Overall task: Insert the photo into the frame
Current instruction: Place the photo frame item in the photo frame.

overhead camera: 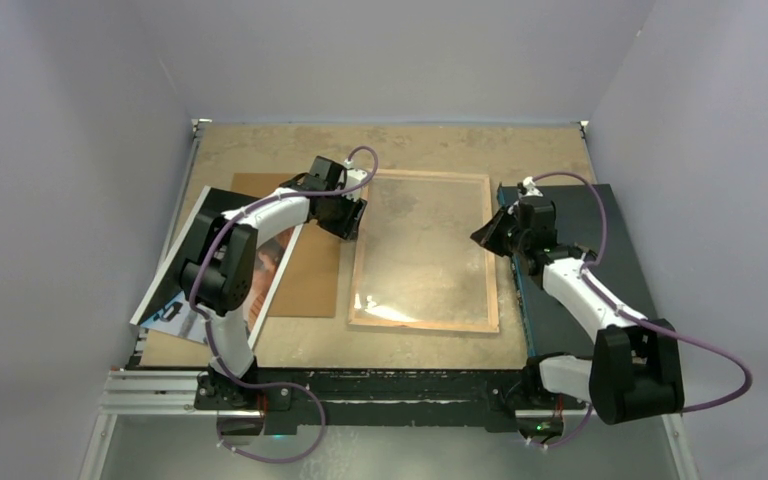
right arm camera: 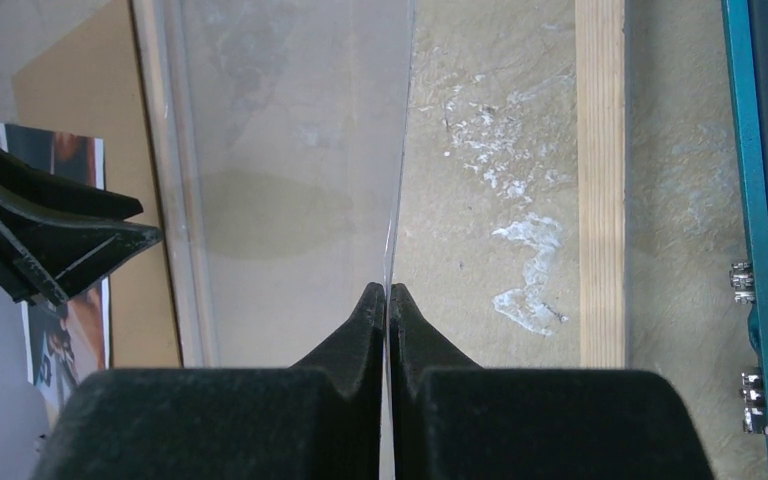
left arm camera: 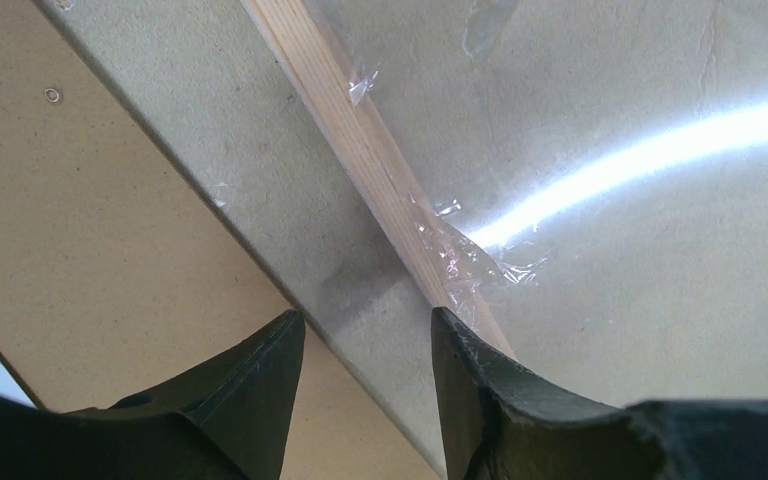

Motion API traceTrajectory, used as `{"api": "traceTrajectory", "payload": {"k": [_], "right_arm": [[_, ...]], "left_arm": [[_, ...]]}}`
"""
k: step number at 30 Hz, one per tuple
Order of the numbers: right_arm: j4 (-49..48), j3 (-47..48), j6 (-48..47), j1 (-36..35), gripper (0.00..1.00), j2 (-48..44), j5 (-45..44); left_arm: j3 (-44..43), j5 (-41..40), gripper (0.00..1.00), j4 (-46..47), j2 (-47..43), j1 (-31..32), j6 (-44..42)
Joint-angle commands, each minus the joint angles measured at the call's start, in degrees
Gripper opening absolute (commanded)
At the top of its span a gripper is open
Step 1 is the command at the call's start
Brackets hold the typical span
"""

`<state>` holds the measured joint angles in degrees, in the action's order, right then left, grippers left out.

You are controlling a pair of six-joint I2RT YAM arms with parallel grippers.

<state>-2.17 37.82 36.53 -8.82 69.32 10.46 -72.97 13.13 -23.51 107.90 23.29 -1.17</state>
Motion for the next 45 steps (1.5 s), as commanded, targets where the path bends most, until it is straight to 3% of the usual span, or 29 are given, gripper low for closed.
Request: {"api": "traceTrajectory", "payload": {"k": [1,29,37,45], "right_arm": [[-1.4,2.8,-2.7,0.2,0.00,2.0,0.0],[2.1,10.8,-8.8,3.1,0.00,8.2,6.2],[1.0,8.1,-6.9,3.2,0.00,8.4,7.7],[0.7,6.0,-1.5,3.2,0.00,5.4,8.3]], "left_arm": [[-1.9,1.3,0.48,0.0,0.0,0.1,-1.0],[-2.4,1.3,0.41,-0.4,0.2,0.2,-1.3],[-1.8,1.4,0.40,-0.4,-0.2,0.2,-1.4],[1.5,3.0,0.19,-0.5,-0.6,0.2,-2.2]]}}
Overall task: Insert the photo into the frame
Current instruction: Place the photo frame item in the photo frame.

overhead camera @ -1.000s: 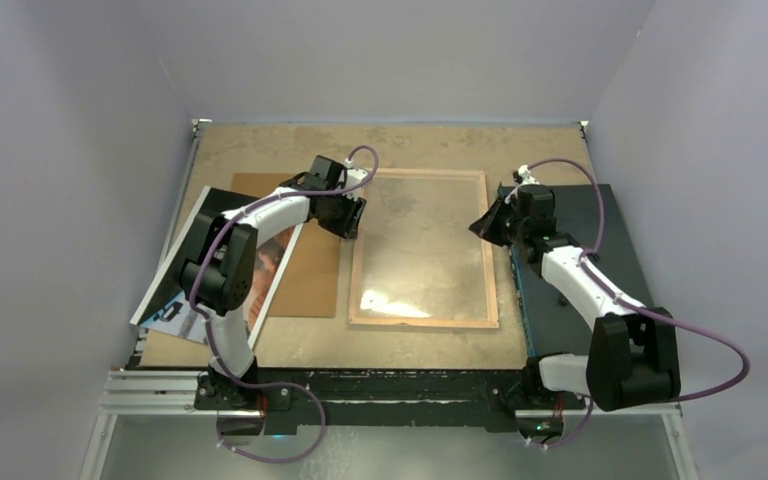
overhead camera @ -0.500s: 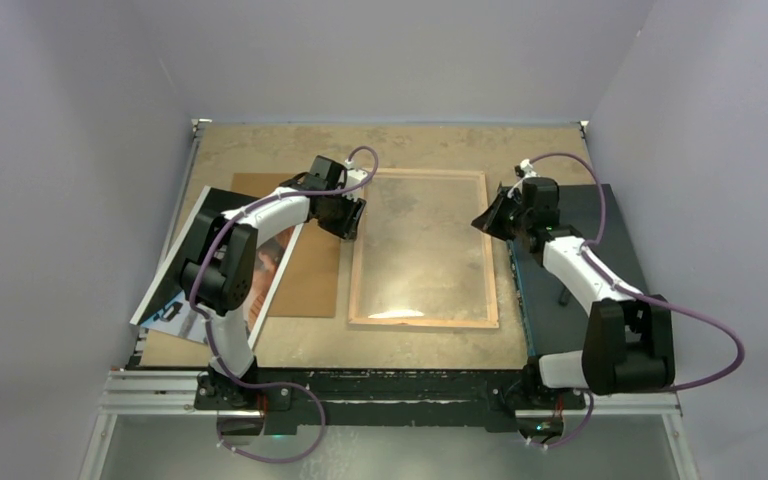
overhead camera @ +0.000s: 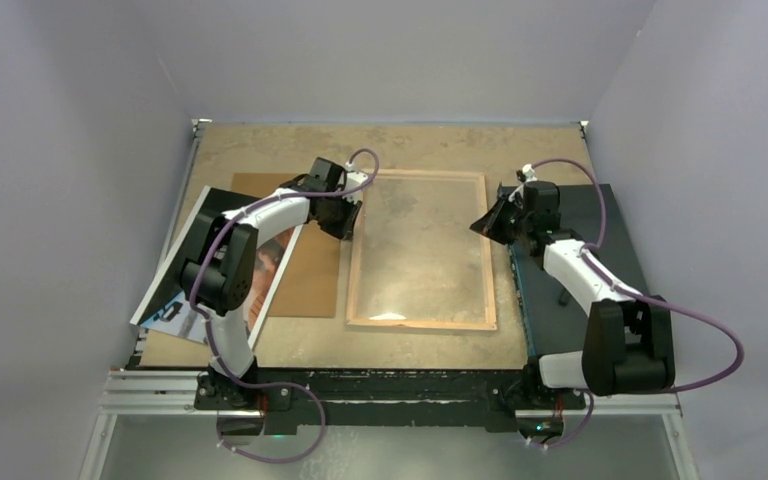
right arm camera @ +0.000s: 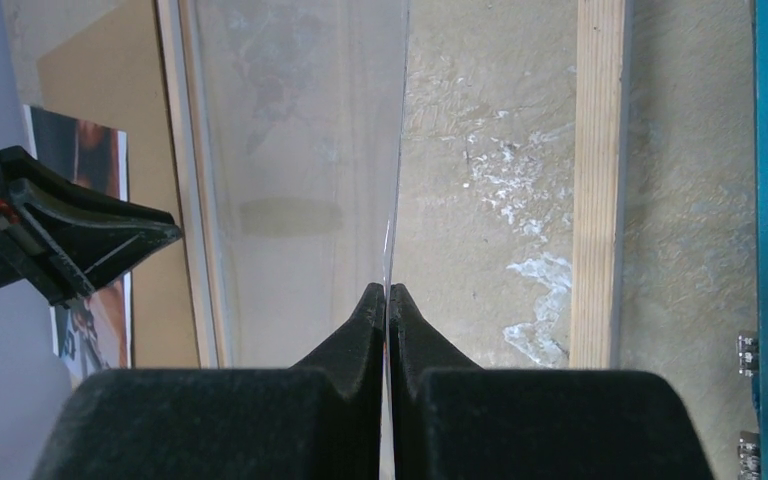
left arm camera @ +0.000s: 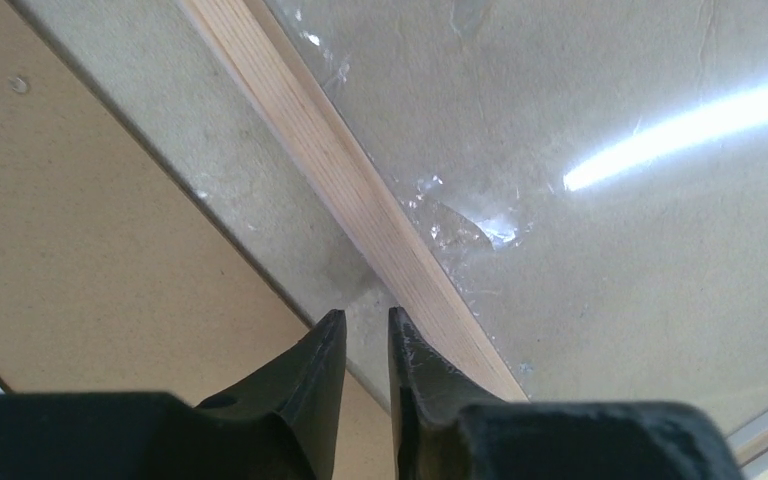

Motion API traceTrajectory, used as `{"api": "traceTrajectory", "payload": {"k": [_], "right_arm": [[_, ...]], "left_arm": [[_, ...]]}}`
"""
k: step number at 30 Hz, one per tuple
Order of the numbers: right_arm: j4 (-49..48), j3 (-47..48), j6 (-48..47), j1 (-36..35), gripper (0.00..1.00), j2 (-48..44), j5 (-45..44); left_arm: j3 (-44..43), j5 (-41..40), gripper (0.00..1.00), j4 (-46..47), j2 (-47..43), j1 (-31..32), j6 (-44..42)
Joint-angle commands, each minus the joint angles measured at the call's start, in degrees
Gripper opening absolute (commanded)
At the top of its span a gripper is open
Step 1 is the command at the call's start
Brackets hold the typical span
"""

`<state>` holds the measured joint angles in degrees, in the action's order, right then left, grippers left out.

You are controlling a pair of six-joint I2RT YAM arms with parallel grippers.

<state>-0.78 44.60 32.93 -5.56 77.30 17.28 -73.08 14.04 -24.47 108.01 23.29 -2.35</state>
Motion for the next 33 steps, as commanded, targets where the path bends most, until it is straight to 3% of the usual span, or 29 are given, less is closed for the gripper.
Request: {"api": "traceTrajectory", "payload": {"k": [1,15,26,33], "right_arm": [[-1.1,-0.9,2.7,0.0,0.00,-3.0,2.3],[-17.7,-10.2,17.8,0.1,0.00,-7.1,16.0],[-15.8,-10.6,22.3,0.1,0.00,-11.9,13.3],[-20.1,-13.6,24.0,0.1,0.00,-11.8,13.0]], "left_arm": [[2.2,2.5,0.18,0.7,-0.9,0.2,-0.9],[9.4,7.6,0.08,6.3,-3.1,0.2,2.7],[10.0,8.1,0.03,7.0,-3.4,0.1,3.9],[9.9,8.3,0.00,6.7,-3.2,0.1,3.8]]}}
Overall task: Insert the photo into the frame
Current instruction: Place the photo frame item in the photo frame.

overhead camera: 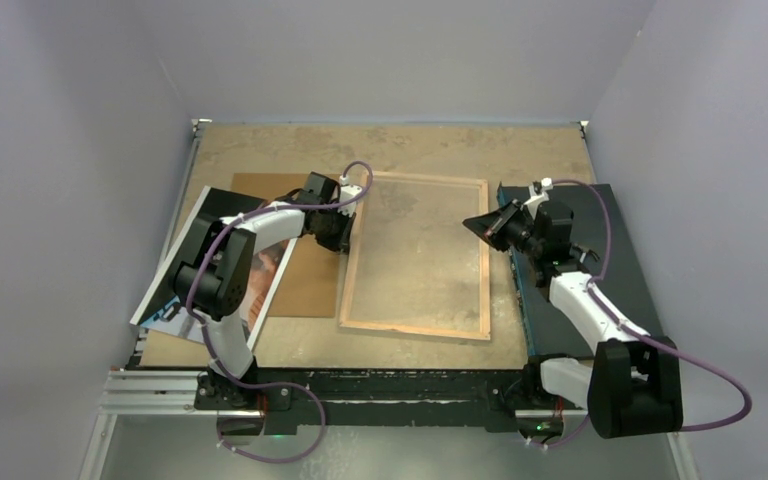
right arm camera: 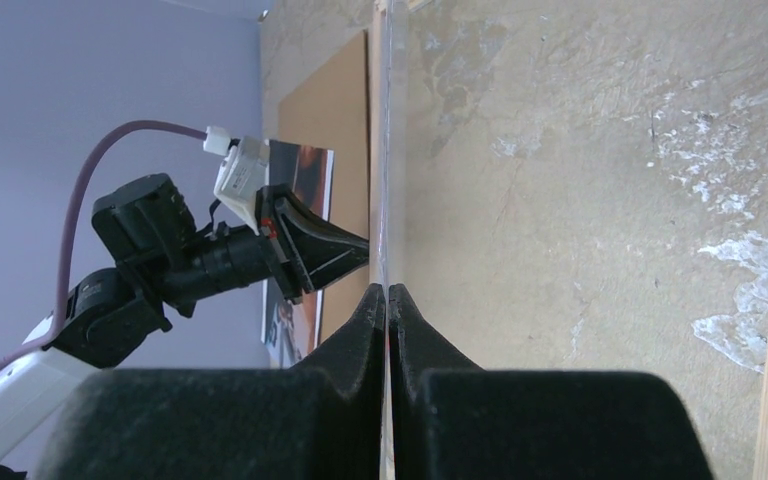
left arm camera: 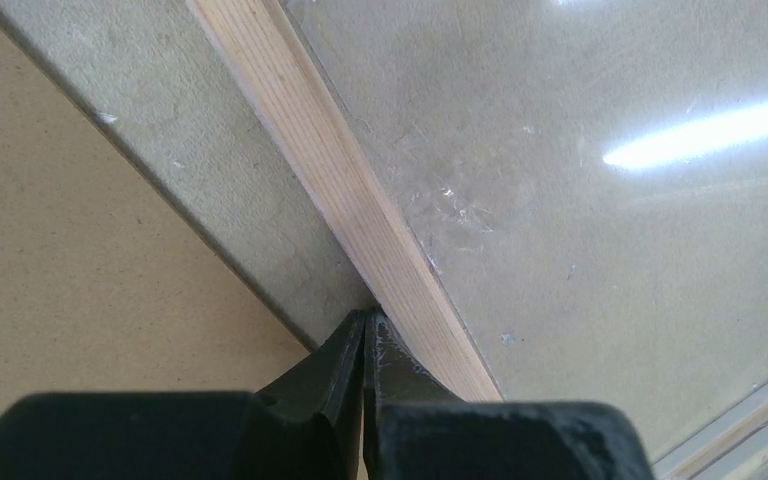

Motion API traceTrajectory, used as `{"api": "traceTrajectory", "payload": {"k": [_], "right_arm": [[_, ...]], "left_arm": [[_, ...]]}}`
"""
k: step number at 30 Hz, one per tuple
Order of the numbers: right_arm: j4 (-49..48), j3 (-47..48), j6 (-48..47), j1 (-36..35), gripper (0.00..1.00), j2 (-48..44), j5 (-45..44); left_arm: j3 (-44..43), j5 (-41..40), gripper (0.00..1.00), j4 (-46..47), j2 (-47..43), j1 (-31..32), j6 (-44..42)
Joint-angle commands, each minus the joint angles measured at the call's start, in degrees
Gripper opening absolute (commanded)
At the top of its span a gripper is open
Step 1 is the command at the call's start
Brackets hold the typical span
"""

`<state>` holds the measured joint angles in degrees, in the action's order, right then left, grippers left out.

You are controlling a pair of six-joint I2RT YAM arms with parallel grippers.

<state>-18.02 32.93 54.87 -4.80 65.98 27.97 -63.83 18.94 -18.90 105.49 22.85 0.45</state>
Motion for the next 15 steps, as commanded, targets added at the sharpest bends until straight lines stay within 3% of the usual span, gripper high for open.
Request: {"api": "traceTrajectory", "payload": {"k": [1,15], "right_arm": [[-3.8,-2.4,2.4,-0.7,0.00,-0.7,2.7],[-7.6,-6.3,9.9,-0.7,0.00,-5.6,2.2]], "left_arm": [[0.6,3.4,0.00,1.1,-0.7,0.6,1.0],[0.5,3.7,0.00,1.2,-0.5,0.5,1.4]]}}
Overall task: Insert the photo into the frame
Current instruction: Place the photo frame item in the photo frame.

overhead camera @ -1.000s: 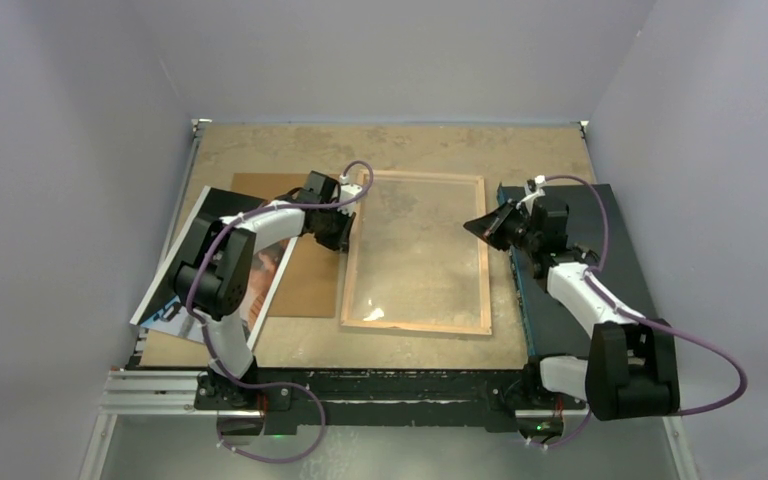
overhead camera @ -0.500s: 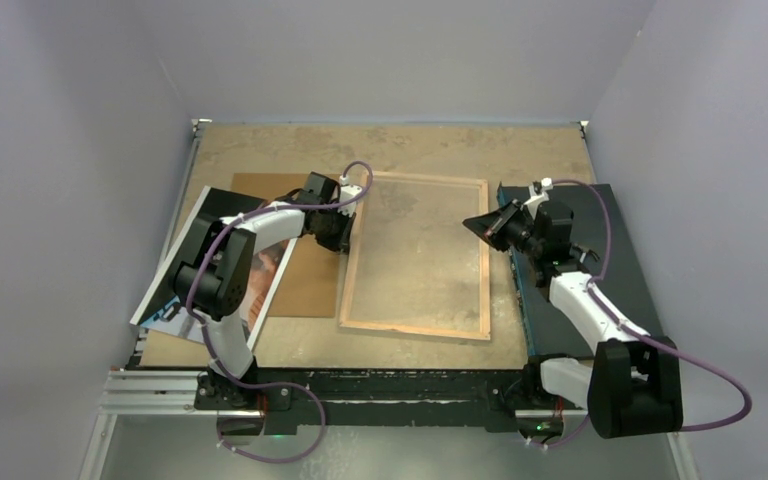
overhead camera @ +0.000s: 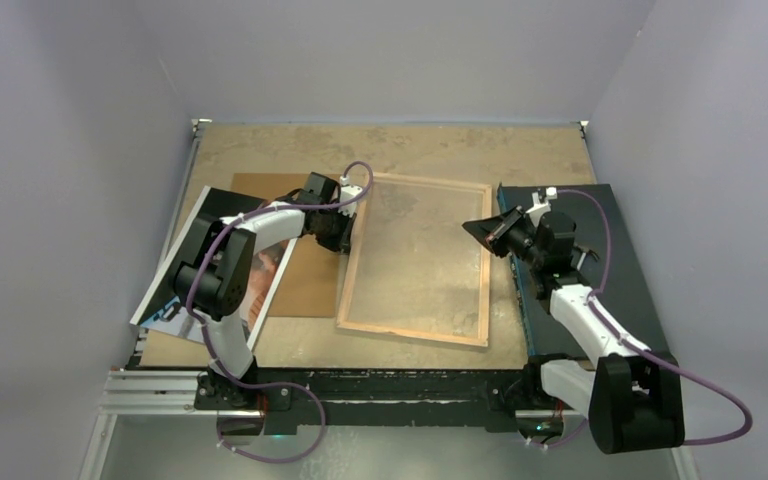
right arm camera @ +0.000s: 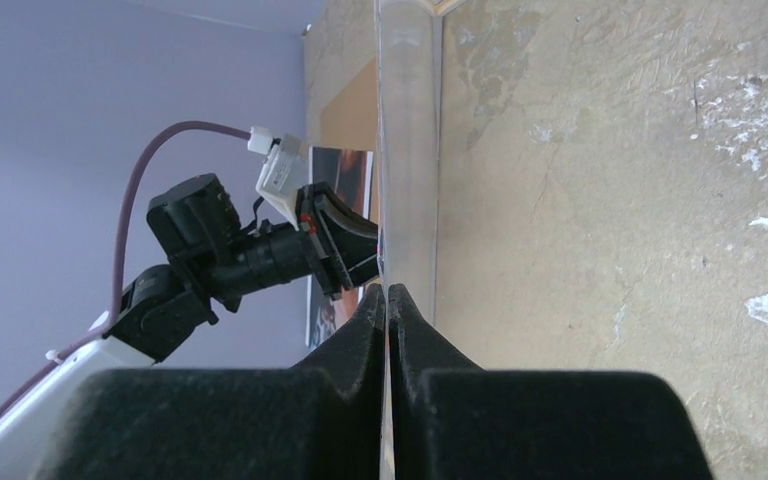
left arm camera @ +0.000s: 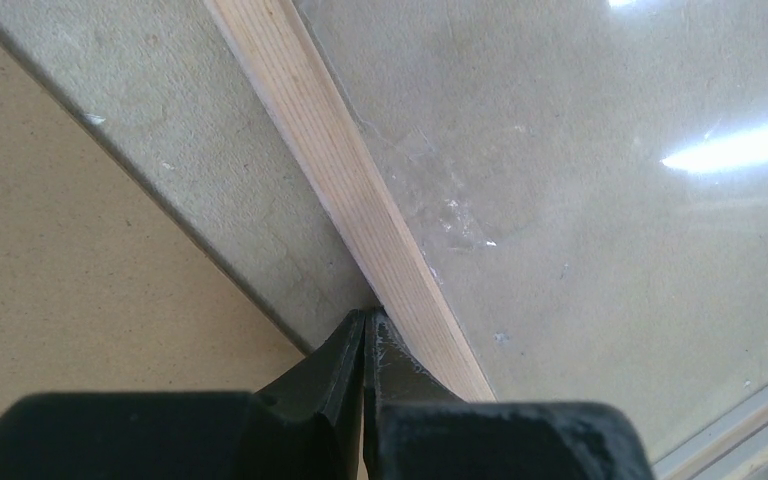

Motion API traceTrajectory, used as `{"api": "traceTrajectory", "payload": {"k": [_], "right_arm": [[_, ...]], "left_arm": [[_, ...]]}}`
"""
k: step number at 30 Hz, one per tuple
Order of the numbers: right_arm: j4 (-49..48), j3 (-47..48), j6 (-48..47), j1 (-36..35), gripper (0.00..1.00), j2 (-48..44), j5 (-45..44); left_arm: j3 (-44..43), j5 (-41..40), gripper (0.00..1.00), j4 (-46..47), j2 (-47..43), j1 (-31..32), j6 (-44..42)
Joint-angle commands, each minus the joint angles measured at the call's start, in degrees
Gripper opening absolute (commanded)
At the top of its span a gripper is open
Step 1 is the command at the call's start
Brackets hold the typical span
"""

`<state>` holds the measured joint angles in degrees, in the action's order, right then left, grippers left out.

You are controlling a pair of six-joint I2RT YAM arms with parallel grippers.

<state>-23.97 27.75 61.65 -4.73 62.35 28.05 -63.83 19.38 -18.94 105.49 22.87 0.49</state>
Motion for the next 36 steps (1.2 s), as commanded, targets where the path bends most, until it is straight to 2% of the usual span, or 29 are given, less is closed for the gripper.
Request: {"api": "traceTrajectory", "payload": {"k": [1,10,24,36], "right_arm": [[-1.3,-1.1,3.1,-0.8,0.00,-2.2,1.8],[-5.3,-2.5,5.6,-1.7,0.00,-2.3,2.4],[-8.1,-2.3,7.7,-6.8,0.00,-1.1,-2.3],[-14.1,-4.7,10.2,-7.7,0.00,0.7,-2.0]], "left_arm": [[0.4,3.4,0.00,1.3,-0.5,0.6,1.4],[0.1,3.7,0.00,1.1,-0.6,0.5,1.3],[-0.4,4.3,0.00,0.8,-0.7,0.5,1.3],[-0.9,4.6,0.00,0.8,-0.5,0.5,1.4]]}}
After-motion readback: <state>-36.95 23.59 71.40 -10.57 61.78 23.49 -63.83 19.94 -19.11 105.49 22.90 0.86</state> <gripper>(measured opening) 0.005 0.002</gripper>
